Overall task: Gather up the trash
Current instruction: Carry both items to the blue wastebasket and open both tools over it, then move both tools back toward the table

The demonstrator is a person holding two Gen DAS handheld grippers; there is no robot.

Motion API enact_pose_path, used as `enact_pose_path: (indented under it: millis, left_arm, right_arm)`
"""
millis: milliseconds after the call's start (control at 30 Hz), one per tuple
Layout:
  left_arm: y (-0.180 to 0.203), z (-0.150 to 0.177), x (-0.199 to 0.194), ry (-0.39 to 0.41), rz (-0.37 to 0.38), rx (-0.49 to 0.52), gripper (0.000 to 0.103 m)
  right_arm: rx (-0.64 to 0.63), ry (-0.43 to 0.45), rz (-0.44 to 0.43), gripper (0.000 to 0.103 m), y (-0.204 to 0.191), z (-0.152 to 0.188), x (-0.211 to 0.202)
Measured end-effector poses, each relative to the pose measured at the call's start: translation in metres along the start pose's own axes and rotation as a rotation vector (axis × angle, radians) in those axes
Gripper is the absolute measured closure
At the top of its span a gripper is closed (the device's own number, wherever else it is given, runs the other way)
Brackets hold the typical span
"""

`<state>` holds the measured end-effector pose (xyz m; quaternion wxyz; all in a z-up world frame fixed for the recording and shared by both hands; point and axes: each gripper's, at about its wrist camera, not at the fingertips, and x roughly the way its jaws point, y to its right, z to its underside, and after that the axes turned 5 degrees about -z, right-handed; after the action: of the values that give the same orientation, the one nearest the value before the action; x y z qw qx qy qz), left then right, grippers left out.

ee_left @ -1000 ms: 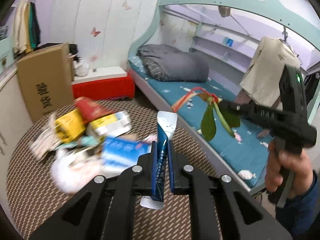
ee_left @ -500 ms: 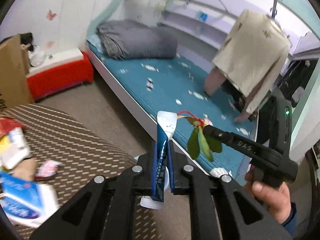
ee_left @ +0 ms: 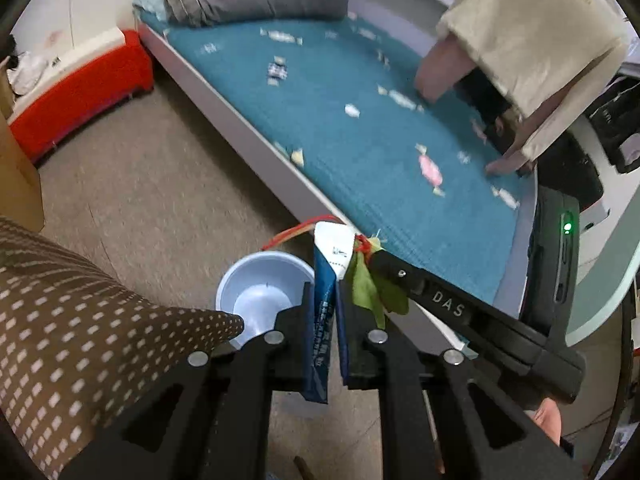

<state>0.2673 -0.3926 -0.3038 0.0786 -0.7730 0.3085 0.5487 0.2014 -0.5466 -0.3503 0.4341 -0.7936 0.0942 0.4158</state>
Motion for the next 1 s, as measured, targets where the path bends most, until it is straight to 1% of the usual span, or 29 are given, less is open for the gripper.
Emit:
enact_pose_path:
  millis: [33, 67, 100, 133, 167, 200, 233, 300, 333, 367, 400, 533, 667, 733, 867, 1000]
  left_arm:
    - [0.002, -0.003, 0.012, -0.034, -0.005, 0.011, 0.091]
    - [0.003, -0.006, 0.02, -0.061, -0.007, 0.02, 0.089]
    - [0.003, -0.005, 0.023, -0.071, -0.012, 0.026, 0.077]
    - [0.003, -0.007, 0.027, -0.073, -0.033, 0.032, 0.048]
    - [0.0, -0.008, 0.026, -0.066, -0.063, 0.033, 0.035]
    - [0.0, -0.009, 0.026, -0.054, -0.095, 0.031, 0.021]
    - [-0.002, -0.01, 0.024, -0.038, -0.105, 0.022, 0.019]
    - [-0.005, -0.011, 0.022, -0.04, -0.12, 0.006, 0.018]
    - [-0.005, -0.012, 0.021, -0.043, -0.141, 0.006, 0.018]
    - [-0.006, -0.012, 0.017, -0.029, -0.151, 0.008, 0.018]
    - [-0.006, -0.012, 0.012, -0.013, -0.152, 0.01, 0.018]
    - [-0.005, -0.005, -0.01, 0.048, -0.178, 0.011, 0.016]
    - [-0.001, 0.007, -0.047, 0.131, -0.206, 0.025, 0.014]
    - [0.003, 0.011, -0.063, 0.168, -0.208, 0.034, 0.014]
    - [0.007, 0.028, -0.11, 0.265, -0.221, 0.045, 0.012]
    - [0.005, 0.043, -0.146, 0.327, -0.226, 0.041, 0.012]
  right_arm:
    - [0.012, -0.01, -0.004, 0.086, 0.004, -0.001, 0.006]
    - [0.028, -0.02, -0.008, 0.083, 0.009, -0.002, 0.012]
    - [0.042, -0.025, -0.012, 0.076, 0.012, -0.004, 0.016]
    - [0.061, -0.029, -0.018, 0.049, 0.017, -0.005, 0.019]
    - [0.078, -0.02, -0.023, 0.037, 0.021, -0.005, 0.019]
    - [0.084, -0.018, -0.027, 0.037, 0.023, -0.005, 0.018]
    - [0.088, -0.02, -0.031, 0.035, 0.026, -0.004, 0.018]
    - [0.098, -0.011, -0.03, 0.025, 0.029, -0.002, 0.014]
    - [0.099, -0.002, -0.03, 0.017, 0.029, -0.001, 0.01]
    - [0.097, 0.009, -0.025, 0.01, 0.029, 0.001, 0.005]
    - [0.096, 0.02, -0.016, 0.007, 0.028, 0.002, 0.0]
    - [0.068, 0.065, 0.014, 0.006, 0.019, 0.007, -0.024]
    - [-0.004, 0.165, 0.036, 0.006, -0.003, 0.015, -0.064]
    - [-0.04, 0.197, 0.045, 0.006, -0.014, 0.02, -0.081]
    - [-0.102, 0.257, 0.045, 0.006, -0.04, 0.033, -0.115]
    - [-0.17, 0.286, 0.021, 0.006, -0.069, 0.048, -0.141]
